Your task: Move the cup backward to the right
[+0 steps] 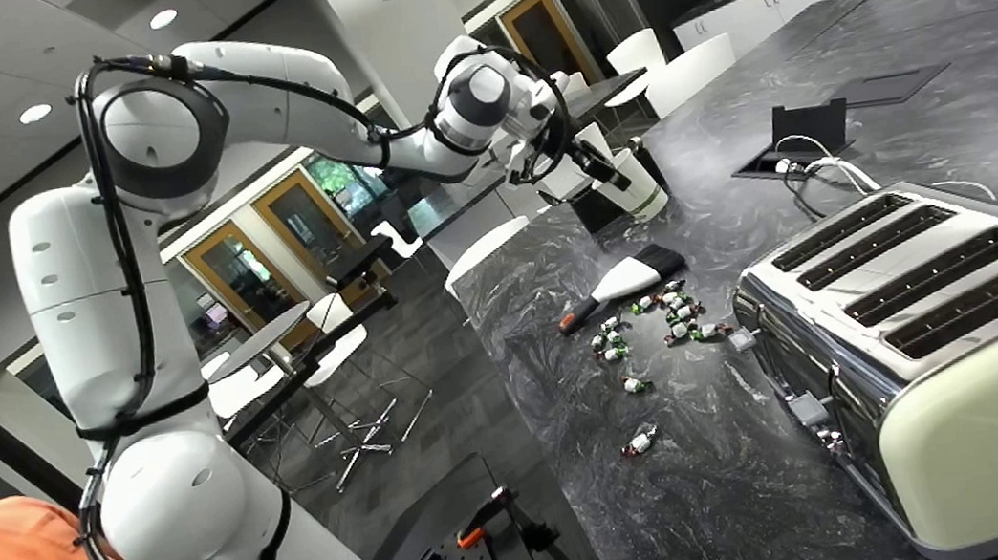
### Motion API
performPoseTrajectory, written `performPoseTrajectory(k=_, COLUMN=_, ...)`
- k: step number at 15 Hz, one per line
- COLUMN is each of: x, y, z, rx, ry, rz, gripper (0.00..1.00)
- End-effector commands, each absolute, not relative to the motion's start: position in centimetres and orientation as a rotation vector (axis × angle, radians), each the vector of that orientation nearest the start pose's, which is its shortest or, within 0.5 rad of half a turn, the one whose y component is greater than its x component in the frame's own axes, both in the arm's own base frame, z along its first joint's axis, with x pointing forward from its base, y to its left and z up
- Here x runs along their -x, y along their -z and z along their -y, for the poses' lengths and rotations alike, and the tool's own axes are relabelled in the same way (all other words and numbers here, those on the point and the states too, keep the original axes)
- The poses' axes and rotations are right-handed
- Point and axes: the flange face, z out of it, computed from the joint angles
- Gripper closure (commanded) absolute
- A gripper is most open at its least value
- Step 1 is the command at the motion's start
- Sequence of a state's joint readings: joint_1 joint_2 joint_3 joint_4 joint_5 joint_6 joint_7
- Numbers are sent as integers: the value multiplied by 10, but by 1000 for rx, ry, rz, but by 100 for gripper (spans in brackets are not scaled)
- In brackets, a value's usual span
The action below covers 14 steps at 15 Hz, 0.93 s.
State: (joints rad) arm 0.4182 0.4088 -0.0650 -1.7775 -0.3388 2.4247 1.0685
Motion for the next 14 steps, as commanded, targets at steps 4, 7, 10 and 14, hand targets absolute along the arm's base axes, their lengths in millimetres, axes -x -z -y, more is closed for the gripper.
performPoseTrajectory(k=4, x=-660, y=-304, z=-192, rx=3002, ry=482, rz=-1083, gripper=98)
performPoseTrajectory(k=7, x=-666, y=-283, z=-176, rx=2964, ry=399, rz=-1176, gripper=98)
performPoseTrajectory(k=10, x=-669, y=-266, z=-167, rx=2921, ry=328, rz=-1235, gripper=98)
performPoseTrajectory(k=14, x=-670, y=-246, z=-162, rx=2877, ry=290, rz=-1291, gripper=98)
